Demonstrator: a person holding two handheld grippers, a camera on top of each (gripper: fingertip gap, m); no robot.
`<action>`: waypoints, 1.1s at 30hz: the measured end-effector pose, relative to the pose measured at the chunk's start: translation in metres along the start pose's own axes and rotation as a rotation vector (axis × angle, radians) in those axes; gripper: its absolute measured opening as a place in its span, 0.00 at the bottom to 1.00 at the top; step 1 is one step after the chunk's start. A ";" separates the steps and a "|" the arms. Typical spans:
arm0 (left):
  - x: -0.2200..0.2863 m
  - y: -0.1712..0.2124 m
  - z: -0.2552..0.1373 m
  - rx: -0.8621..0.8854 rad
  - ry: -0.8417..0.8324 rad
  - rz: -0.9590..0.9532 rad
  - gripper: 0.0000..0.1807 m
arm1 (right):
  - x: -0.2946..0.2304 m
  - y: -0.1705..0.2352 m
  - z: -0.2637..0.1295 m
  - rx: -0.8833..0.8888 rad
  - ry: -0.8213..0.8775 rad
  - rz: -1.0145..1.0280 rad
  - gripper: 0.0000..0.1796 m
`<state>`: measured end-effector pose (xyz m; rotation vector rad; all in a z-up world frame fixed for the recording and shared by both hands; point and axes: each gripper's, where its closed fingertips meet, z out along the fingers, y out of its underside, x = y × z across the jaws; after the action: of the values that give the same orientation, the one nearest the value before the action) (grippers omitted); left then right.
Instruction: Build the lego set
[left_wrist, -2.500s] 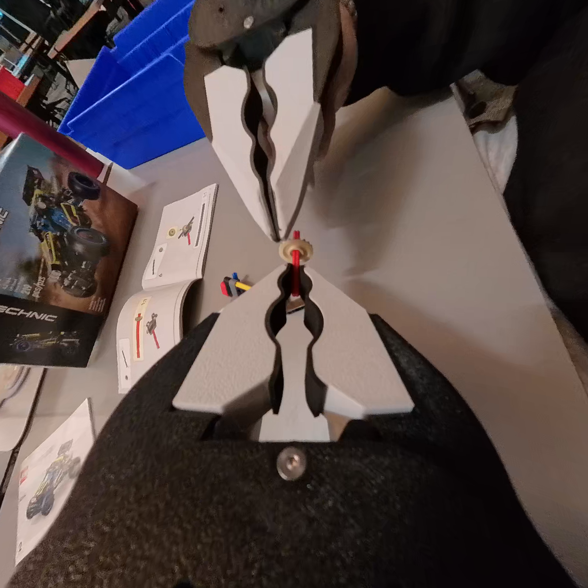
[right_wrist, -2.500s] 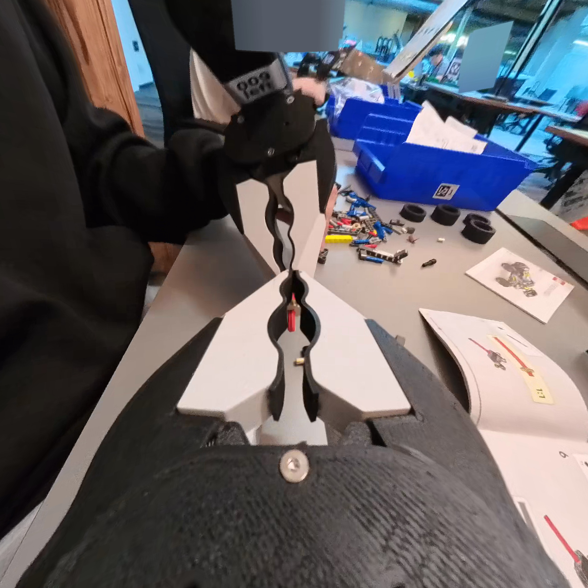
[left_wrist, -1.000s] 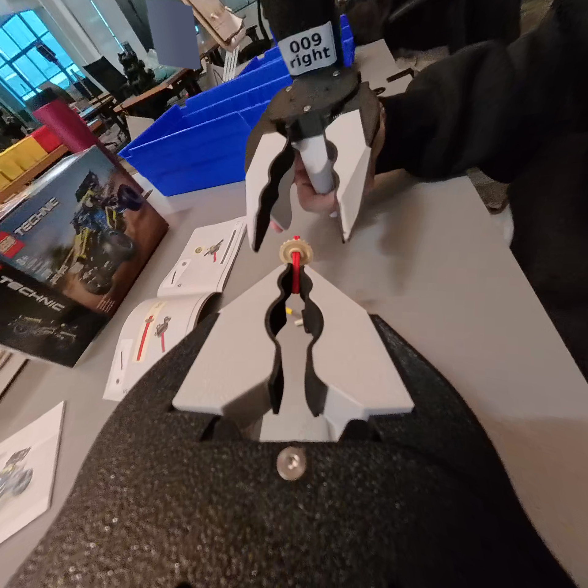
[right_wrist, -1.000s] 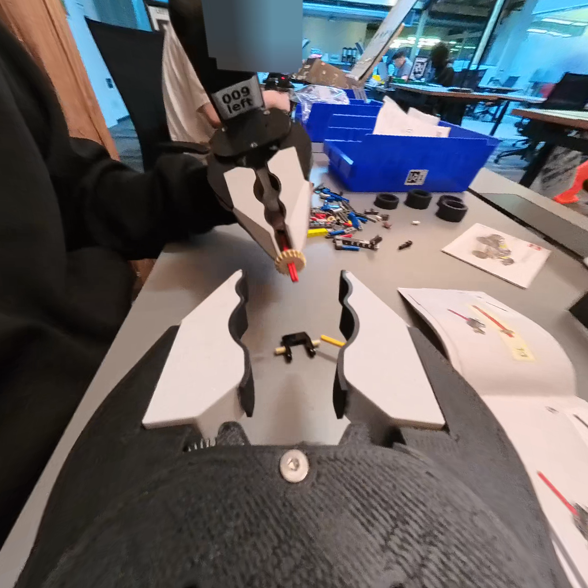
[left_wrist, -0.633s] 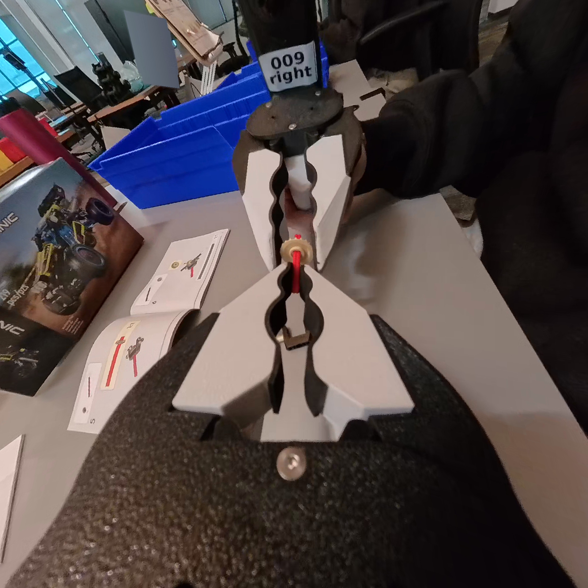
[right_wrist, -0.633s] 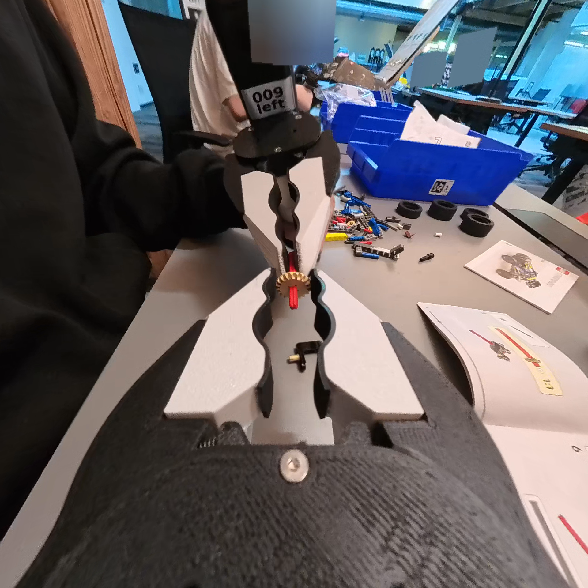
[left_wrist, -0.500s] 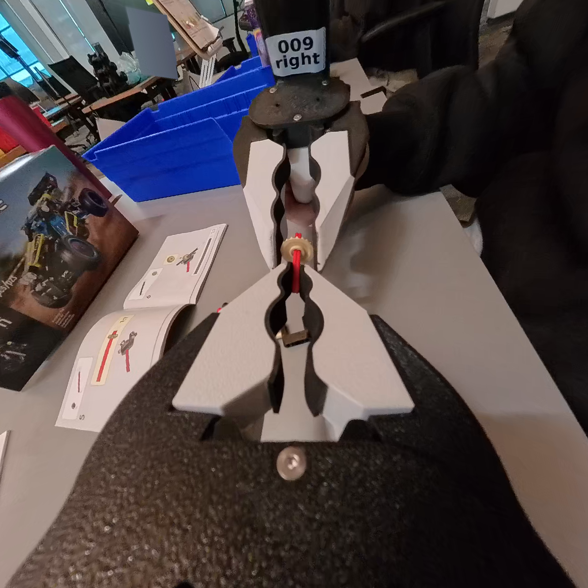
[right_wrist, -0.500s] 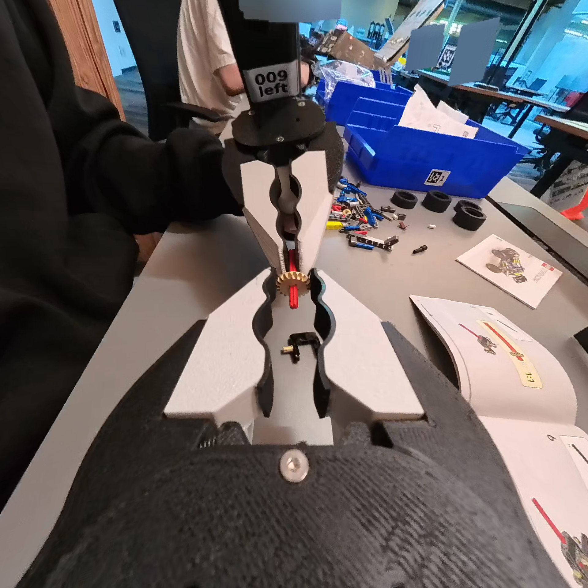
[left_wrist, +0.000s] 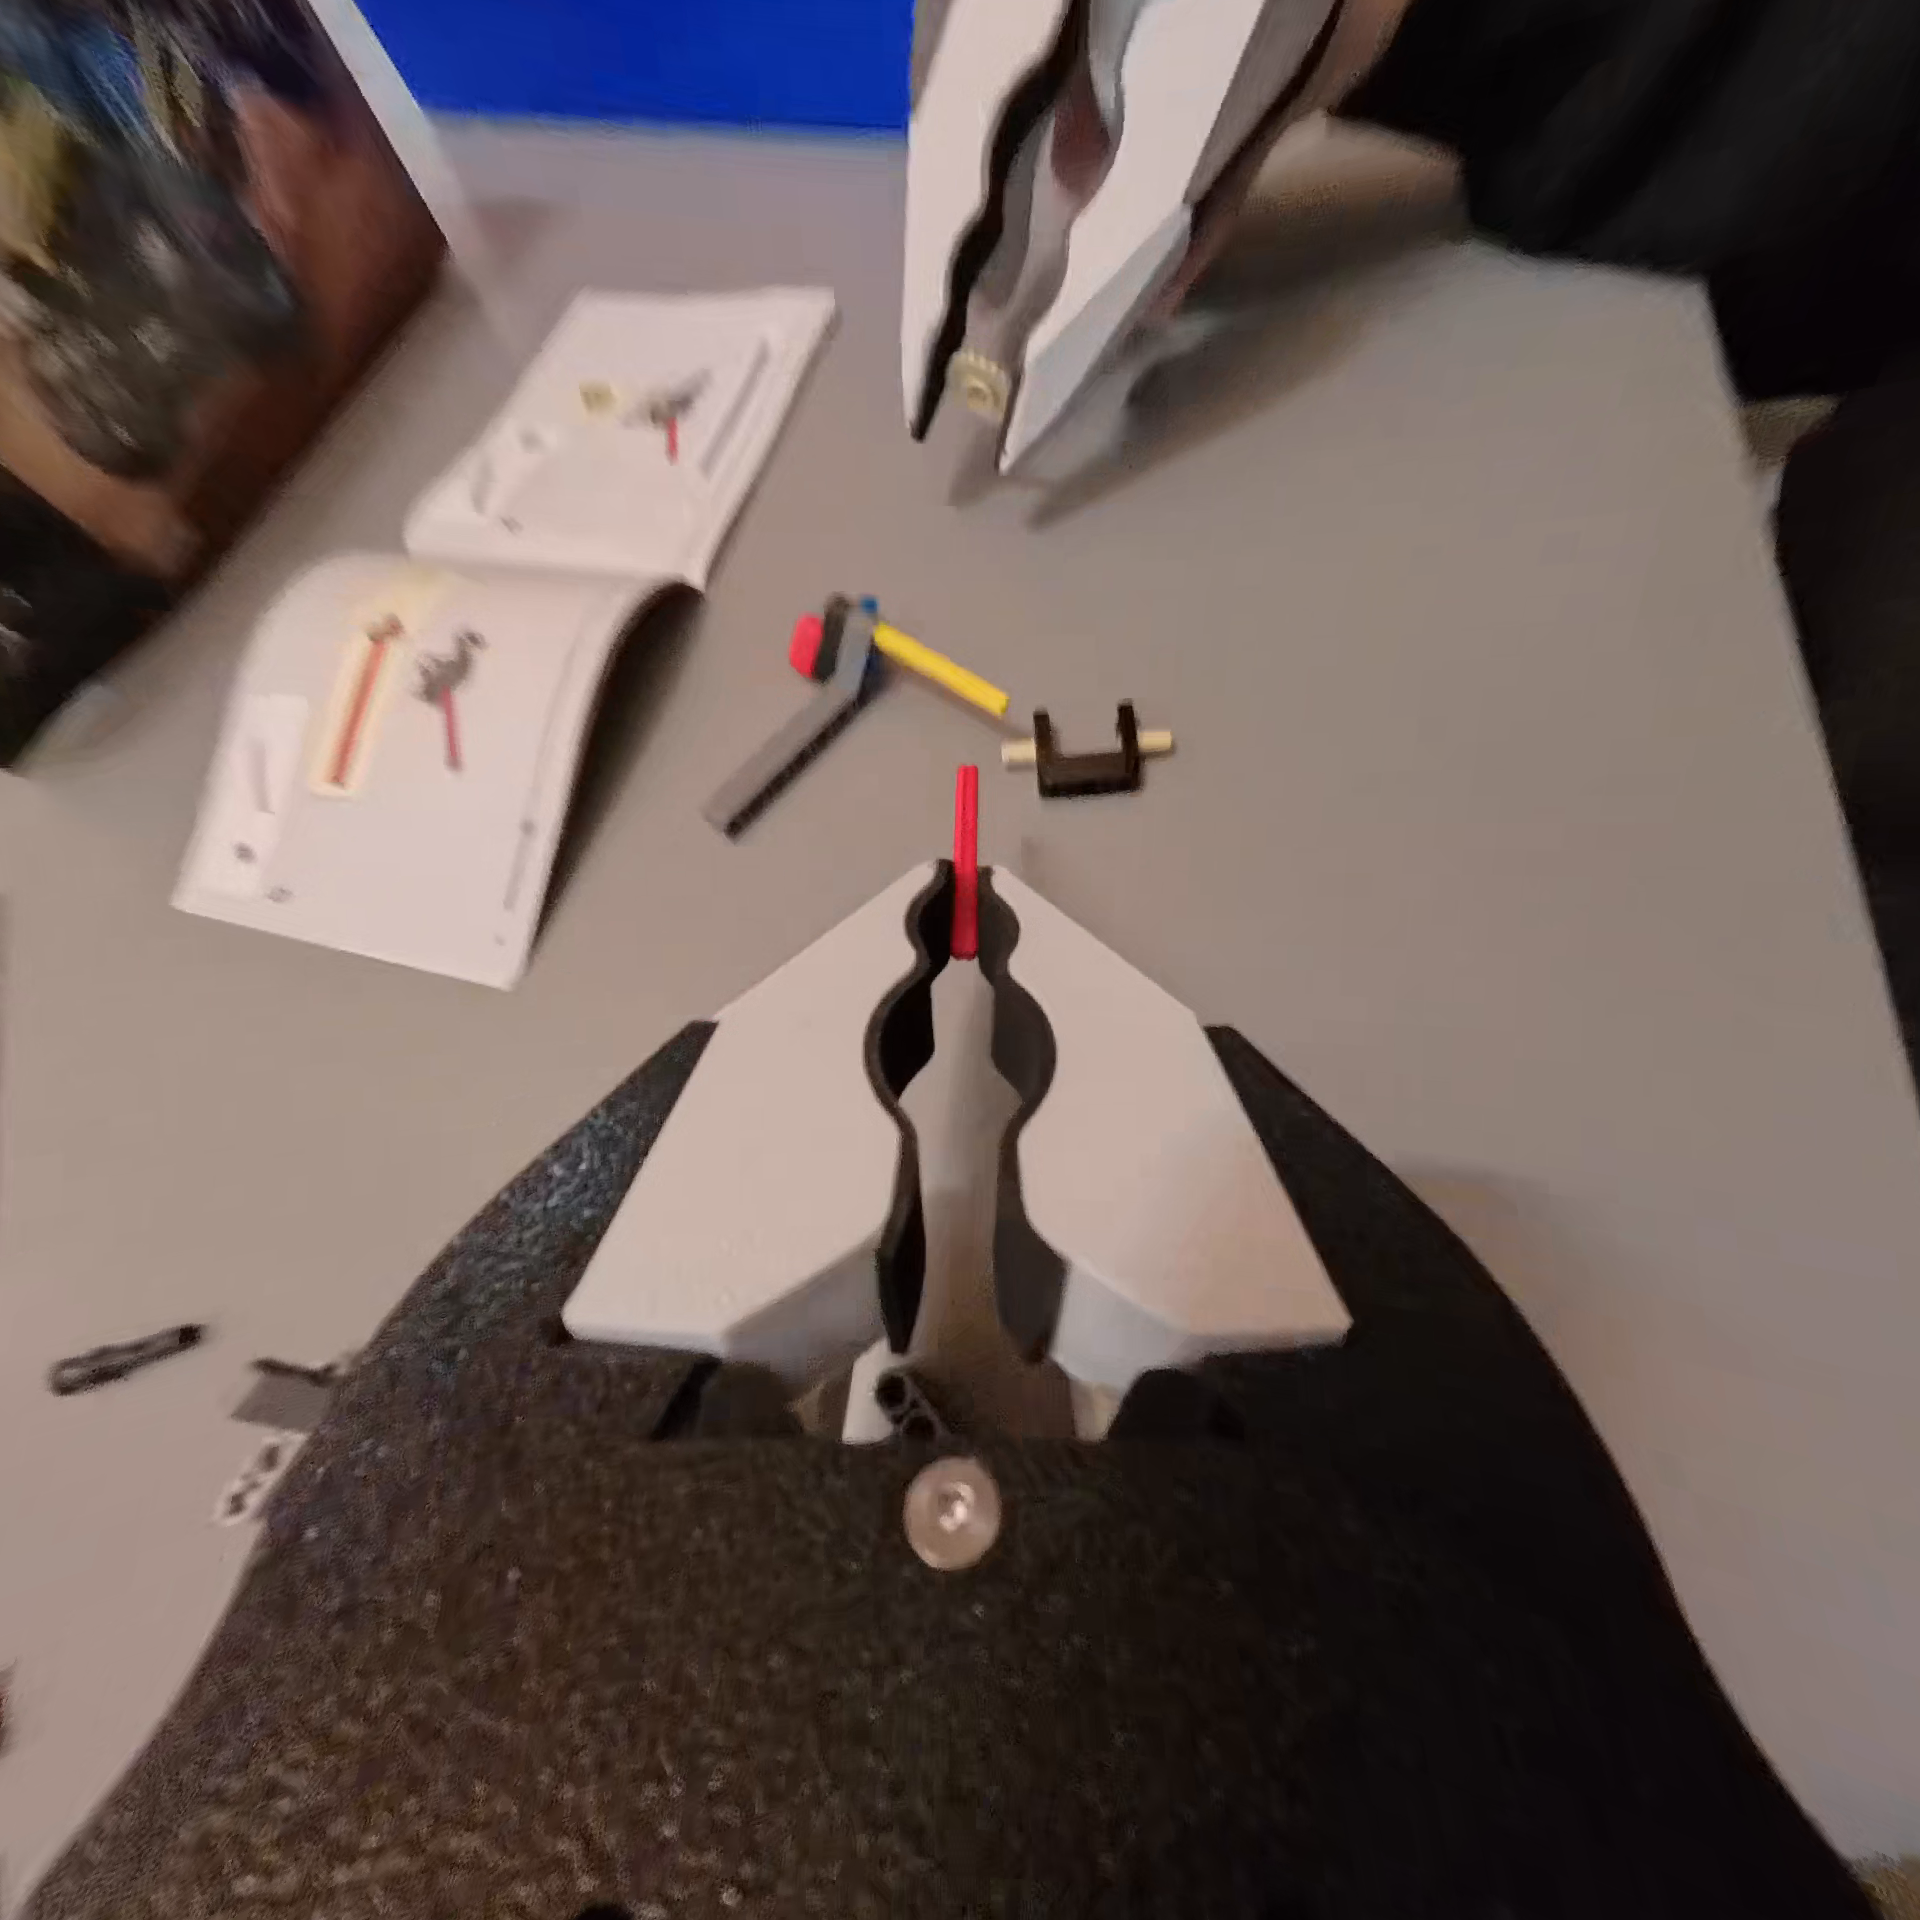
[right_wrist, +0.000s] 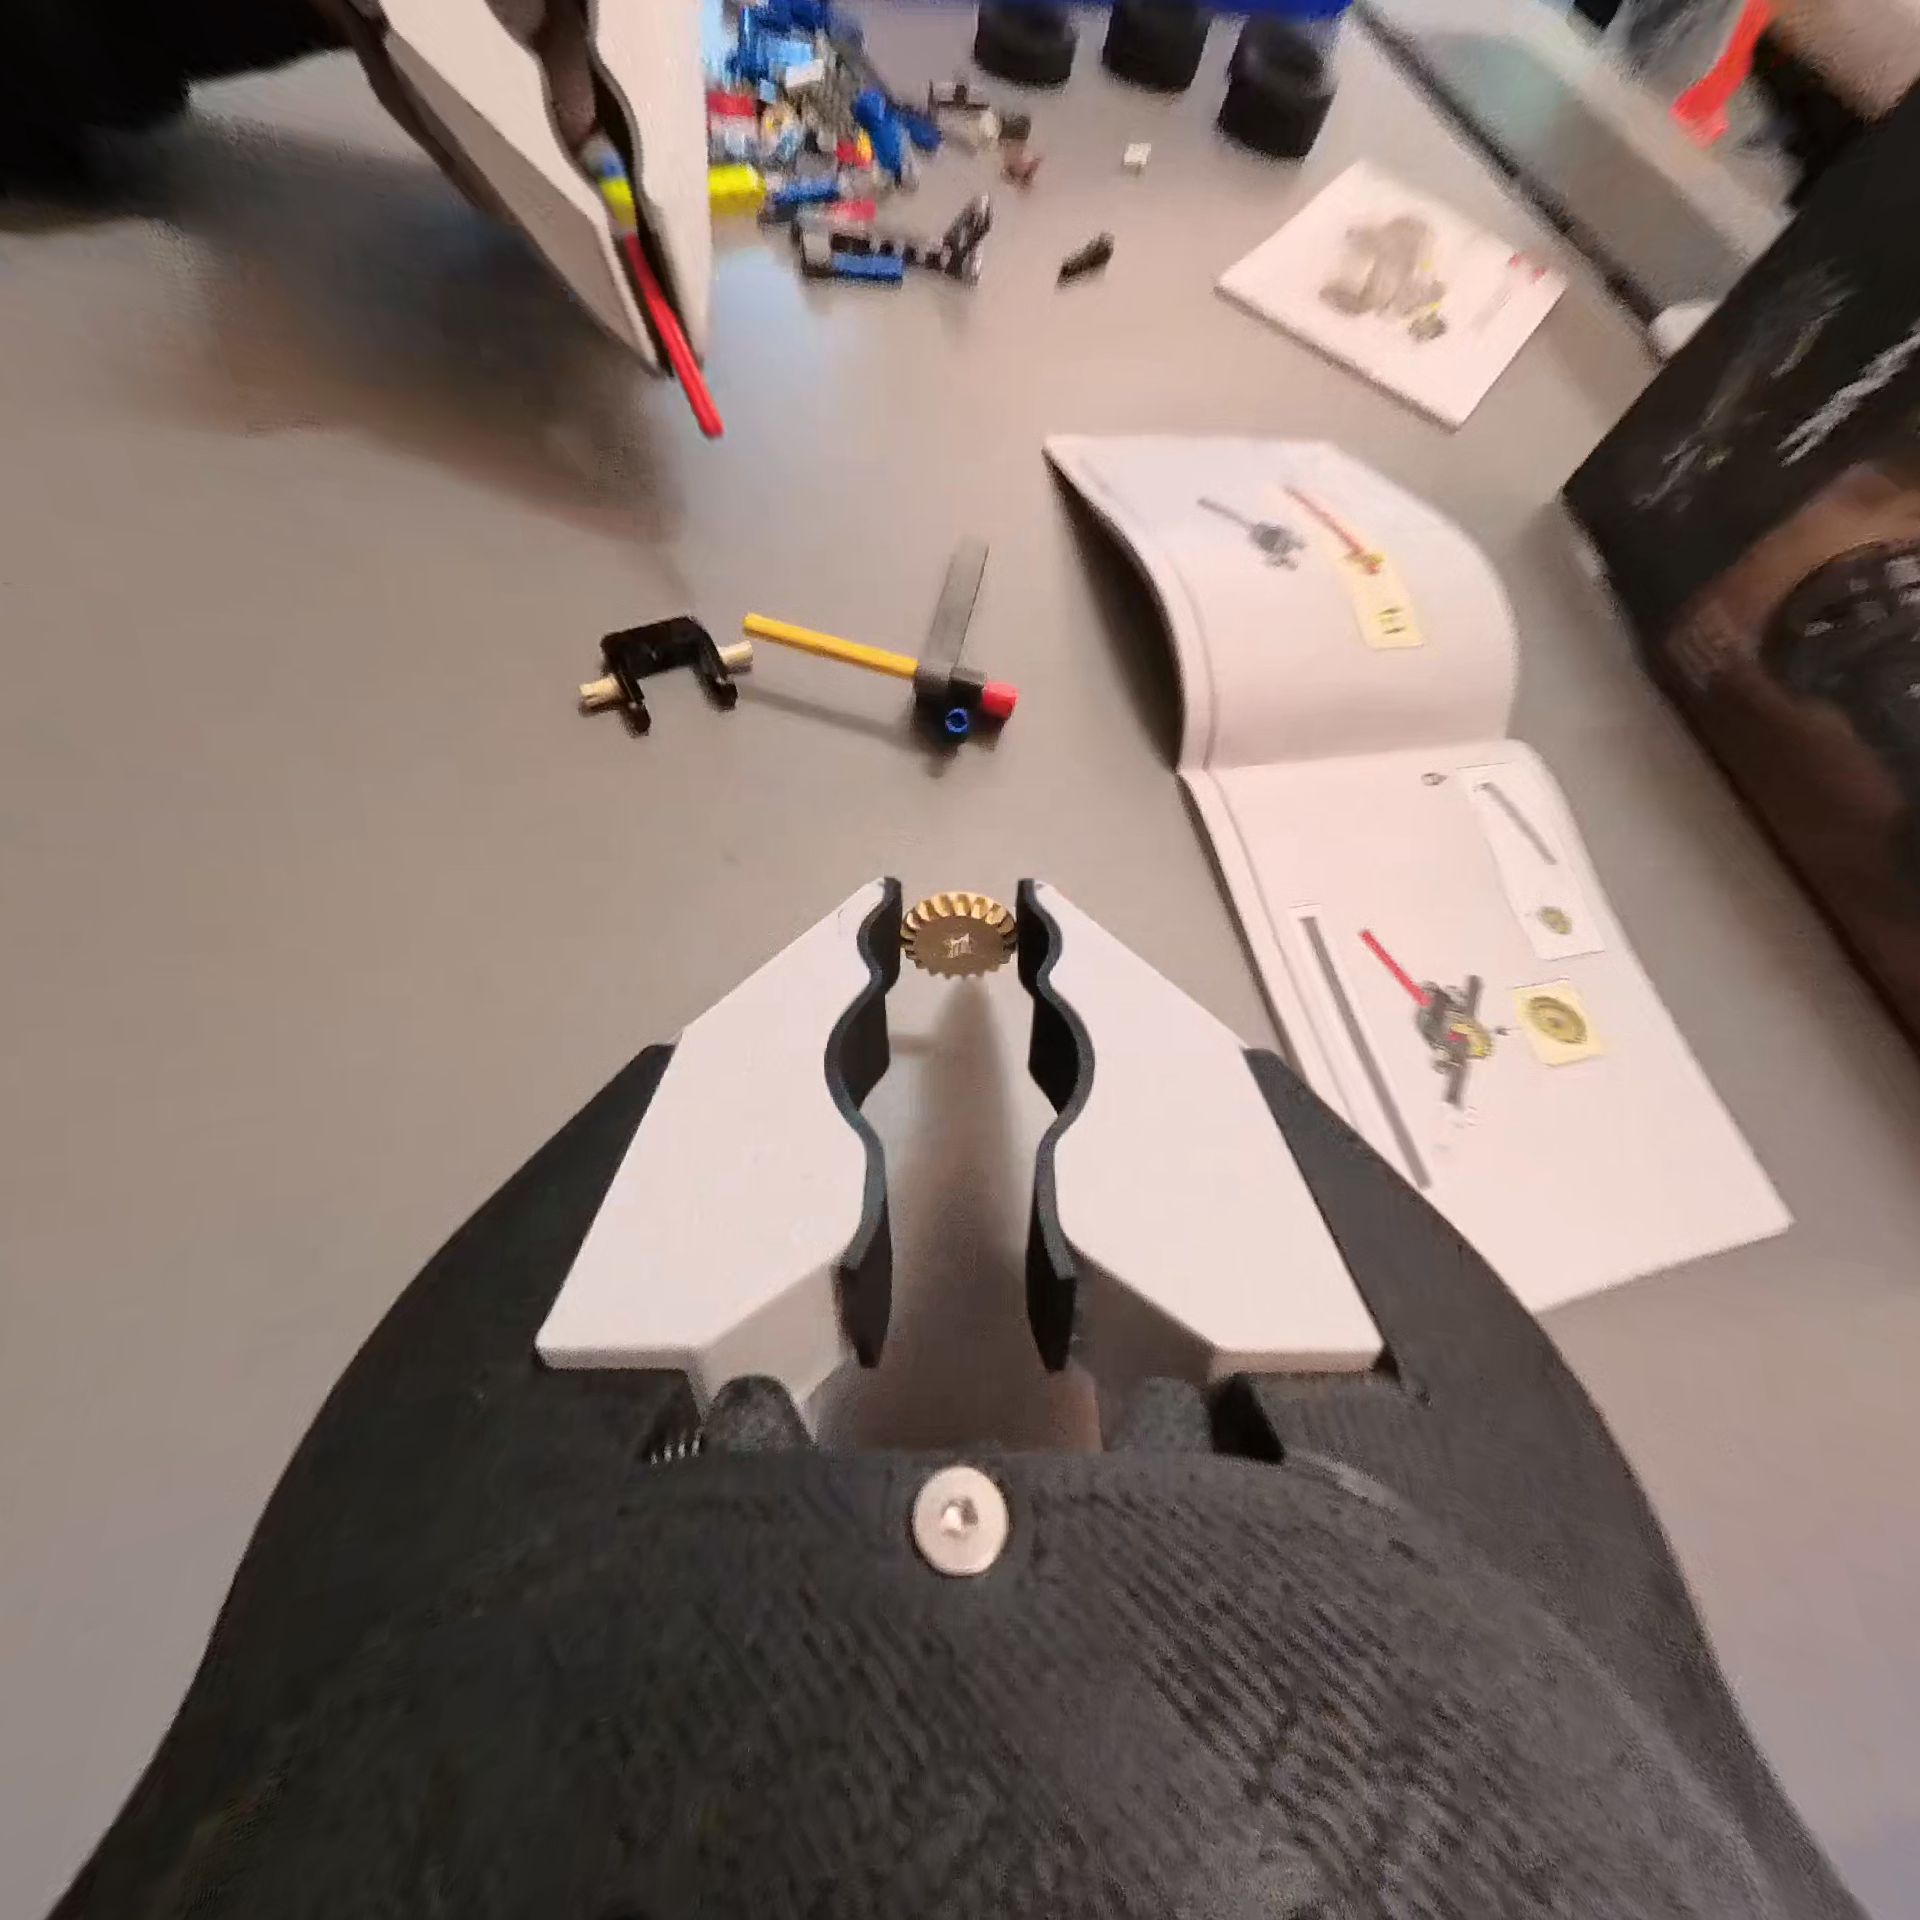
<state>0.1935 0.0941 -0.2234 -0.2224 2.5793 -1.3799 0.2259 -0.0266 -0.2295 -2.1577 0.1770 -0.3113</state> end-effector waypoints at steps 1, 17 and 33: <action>0.002 0.009 0.006 -0.047 0.013 -0.011 0.01 | -0.003 0.004 0.007 -0.045 -0.016 -0.007 0.12; -0.004 0.011 -0.024 -0.125 -0.044 -0.001 0.01 | 0.005 -0.103 0.033 0.011 -0.004 -0.141 0.14; -0.081 0.092 -0.216 -0.082 -0.614 -0.384 0.01 | -0.060 -0.172 0.252 -0.239 -0.265 -0.300 0.05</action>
<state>0.2145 0.3372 -0.1745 -1.0227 2.1321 -1.0756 0.2430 0.2833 -0.2351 -2.4396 -0.2758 -0.1771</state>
